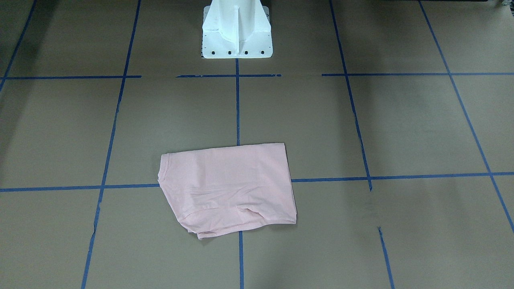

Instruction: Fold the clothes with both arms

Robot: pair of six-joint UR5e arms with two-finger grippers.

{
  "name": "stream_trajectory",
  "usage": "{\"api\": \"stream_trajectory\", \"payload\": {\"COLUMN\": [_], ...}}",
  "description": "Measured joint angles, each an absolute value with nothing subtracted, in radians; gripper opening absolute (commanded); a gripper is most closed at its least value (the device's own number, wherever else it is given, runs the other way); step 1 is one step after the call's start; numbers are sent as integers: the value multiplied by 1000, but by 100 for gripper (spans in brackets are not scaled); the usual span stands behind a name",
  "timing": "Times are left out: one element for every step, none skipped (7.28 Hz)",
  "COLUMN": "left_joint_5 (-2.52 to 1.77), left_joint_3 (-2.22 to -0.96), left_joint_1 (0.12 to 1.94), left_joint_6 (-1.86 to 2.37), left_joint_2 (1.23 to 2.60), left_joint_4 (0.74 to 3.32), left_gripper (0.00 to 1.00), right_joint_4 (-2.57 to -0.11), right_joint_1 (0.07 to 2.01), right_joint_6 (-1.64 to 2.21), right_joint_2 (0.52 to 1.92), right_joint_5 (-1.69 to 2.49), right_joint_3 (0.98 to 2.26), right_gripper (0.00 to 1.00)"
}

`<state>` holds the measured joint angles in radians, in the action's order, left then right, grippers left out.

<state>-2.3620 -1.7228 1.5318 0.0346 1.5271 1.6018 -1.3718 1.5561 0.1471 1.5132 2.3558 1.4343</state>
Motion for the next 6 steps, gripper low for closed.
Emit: {"api": "stream_trajectory", "payload": {"left_joint_5": [-2358, -2358, -2361, -2364, -2364, -2360], "left_joint_3": [-1729, -1730, -1732, -1731, -1729, -1730], "left_joint_1": [1531, 1530, 1529, 1528, 1528, 1527], "left_joint_6": [32, 33, 36, 36, 34, 32], "left_joint_2": [1523, 1524, 1528, 1534, 1541, 1544], "left_joint_4": [1597, 1596, 1595, 1594, 1590, 1587], "left_gripper": [100, 100, 100, 100, 100, 100], "right_joint_4": [-1422, -1468, -1520, -1575, -1608, -1622], "right_joint_1": [1548, 1536, 1525, 1519, 1515, 1514], "right_joint_6": [146, 137, 120, 97, 70, 43], "right_joint_2": [1522, 1526, 1529, 1534, 1545, 1557], "right_joint_5": [2354, 2354, 2352, 2345, 2335, 2328], "right_joint_3": [1472, 1507, 1548, 1597, 1635, 1654], "right_gripper": [100, 100, 100, 100, 100, 100]}}
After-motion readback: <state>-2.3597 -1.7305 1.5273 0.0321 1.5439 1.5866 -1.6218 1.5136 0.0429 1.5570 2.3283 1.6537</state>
